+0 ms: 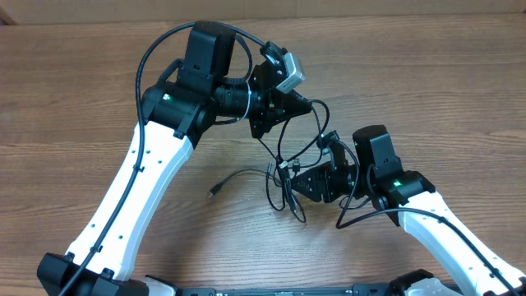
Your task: Untangle cables
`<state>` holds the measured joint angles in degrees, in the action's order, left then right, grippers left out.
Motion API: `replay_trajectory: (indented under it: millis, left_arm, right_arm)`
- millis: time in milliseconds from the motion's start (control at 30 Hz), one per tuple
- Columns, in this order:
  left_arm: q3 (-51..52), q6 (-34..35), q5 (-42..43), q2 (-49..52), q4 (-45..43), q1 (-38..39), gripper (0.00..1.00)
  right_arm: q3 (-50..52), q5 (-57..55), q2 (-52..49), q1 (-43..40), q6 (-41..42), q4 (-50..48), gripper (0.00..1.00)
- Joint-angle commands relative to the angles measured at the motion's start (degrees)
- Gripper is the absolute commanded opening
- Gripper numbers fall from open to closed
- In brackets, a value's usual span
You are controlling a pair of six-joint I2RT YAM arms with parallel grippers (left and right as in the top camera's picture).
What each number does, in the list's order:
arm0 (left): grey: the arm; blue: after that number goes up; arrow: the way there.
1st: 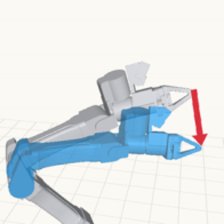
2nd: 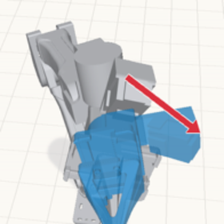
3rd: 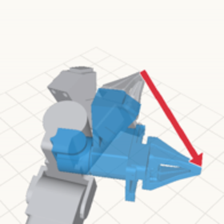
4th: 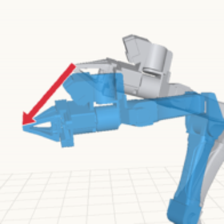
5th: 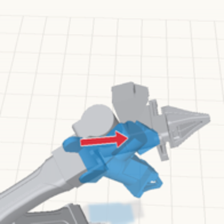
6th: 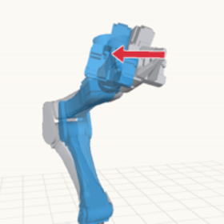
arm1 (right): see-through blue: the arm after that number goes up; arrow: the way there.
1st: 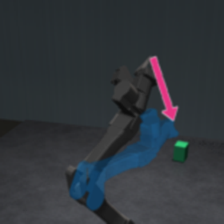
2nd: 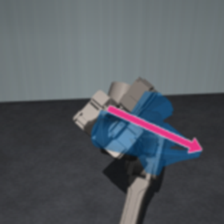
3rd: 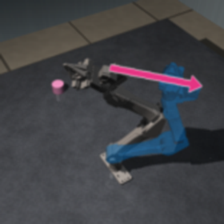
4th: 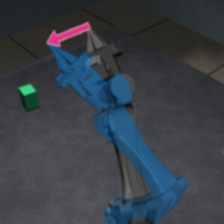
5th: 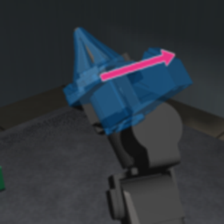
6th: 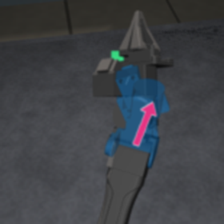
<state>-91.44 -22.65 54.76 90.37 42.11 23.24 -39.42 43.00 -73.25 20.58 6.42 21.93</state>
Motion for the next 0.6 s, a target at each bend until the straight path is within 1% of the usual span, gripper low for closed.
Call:
replay_trajectory:
  millis: [0, 67, 133, 300, 333, 367, 433, 500, 533, 567]
  left_arm:
    - [-0.6, -0.9, -1.4, -1.6, 0.1, 0.0, 0.04]
    - [-0.6, -0.9, -1.4, -1.6, 0.3, 0.0, 0.04]
    - [-0.6, -0.9, -1.4, -1.6, 0.3, 0.0, 0.04]
    - [-0.6, -0.9, -1.9, -1.6, -0.3, 0.0, 0.04]
    - [-0.6, -0.9, -3.1, -1.6, -0.4, 0.0, 0.04]
    - [-0.6, -0.9, -5.5, -1.6, -0.4, 0.0, 0.04]
    - [-0.6, -0.4, -12.9, -1.6, -0.4, 0.0, 0.04]
    - [-0.6, 2.0, -24.0, -1.6, -0.5, 0.0, 0.04]
    - [-0.6, 3.9, -29.6, -1.5, -0.5, 0.0, 0.04]
    - [-0.6, 5.7, -34.4, -1.5, -0.3, 0.0, 0.11]
  right_arm:
    - [-1.1, 7.6, 0.1, 0.3, -8.6, -0.5, 0.47]
    - [-1.1, 12.3, 0.1, 0.3, -10.0, -0.7, 0.48]
    - [-1.1, 14.8, 0.1, 0.3, -10.0, -0.7, 0.49]
    - [-1.1, 18.8, 0.1, 0.3, -9.9, -0.9, 0.54]
    - [-1.1, 20.0, 0.1, 0.3, -9.9, -1.0, 0.57]
    - [-1.1, 20.3, 0.1, 0.3, -9.9, -1.2, 0.6]
    - [-1.1, 18.8, 0.1, 0.3, -9.6, -2.4, 0.57]
    - [-1.1, 13.8, 0.1, 0.3, -7.6, -3.3, 0.52]
    - [-1.1, 9.5, 0.1, 0.3, -4.7, -3.5, 0.51]
    - [-1.1, 4.0, 0.1, 0.3, -1.2, -3.4, 0.52]
